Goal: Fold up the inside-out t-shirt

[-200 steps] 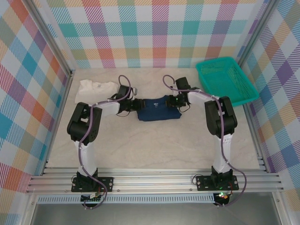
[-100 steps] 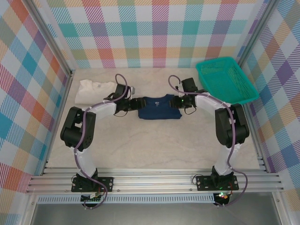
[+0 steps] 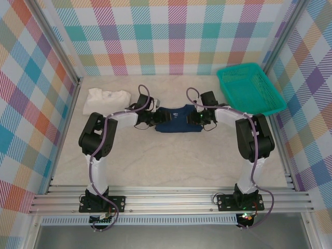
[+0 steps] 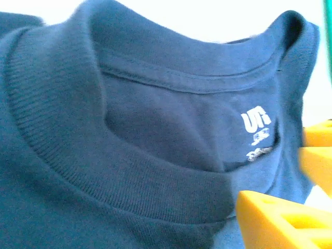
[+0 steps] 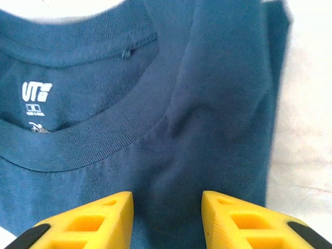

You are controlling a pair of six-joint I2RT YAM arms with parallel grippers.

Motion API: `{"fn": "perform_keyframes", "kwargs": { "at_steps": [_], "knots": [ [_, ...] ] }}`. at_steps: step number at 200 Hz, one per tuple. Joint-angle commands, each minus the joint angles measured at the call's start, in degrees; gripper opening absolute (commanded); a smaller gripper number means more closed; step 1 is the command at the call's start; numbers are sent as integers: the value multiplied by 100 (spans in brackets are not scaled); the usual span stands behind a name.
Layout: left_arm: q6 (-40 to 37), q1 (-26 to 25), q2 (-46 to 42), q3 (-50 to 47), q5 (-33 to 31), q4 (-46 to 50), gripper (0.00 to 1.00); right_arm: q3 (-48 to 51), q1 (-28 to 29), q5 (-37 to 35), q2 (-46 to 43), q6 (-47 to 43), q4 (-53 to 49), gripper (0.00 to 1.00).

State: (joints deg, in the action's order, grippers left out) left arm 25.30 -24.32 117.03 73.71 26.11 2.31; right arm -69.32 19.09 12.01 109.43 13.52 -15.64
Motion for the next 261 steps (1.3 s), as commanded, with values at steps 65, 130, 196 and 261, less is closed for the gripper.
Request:
{"fn": "perform_keyframes", "kwargs": {
  "at_steps": [65, 130, 196, 261],
  "knots": [
    [-38, -141, 575, 594, 405, -249, 14, 148, 64, 285, 111, 233, 209, 35],
    [-1947, 513, -439, 885, -100, 1651, 0, -114, 51, -156, -755, -115, -379, 43],
    [-4061, 1428, -975, 2054, -1743, 3582, 0, -320, 51, -149, -1111, -305, -557, 45],
    [-4997, 2399, -198, 3874, -2072, 4588, 0, -372, 50, -155, -917, -443, -563, 45]
  ]
}}
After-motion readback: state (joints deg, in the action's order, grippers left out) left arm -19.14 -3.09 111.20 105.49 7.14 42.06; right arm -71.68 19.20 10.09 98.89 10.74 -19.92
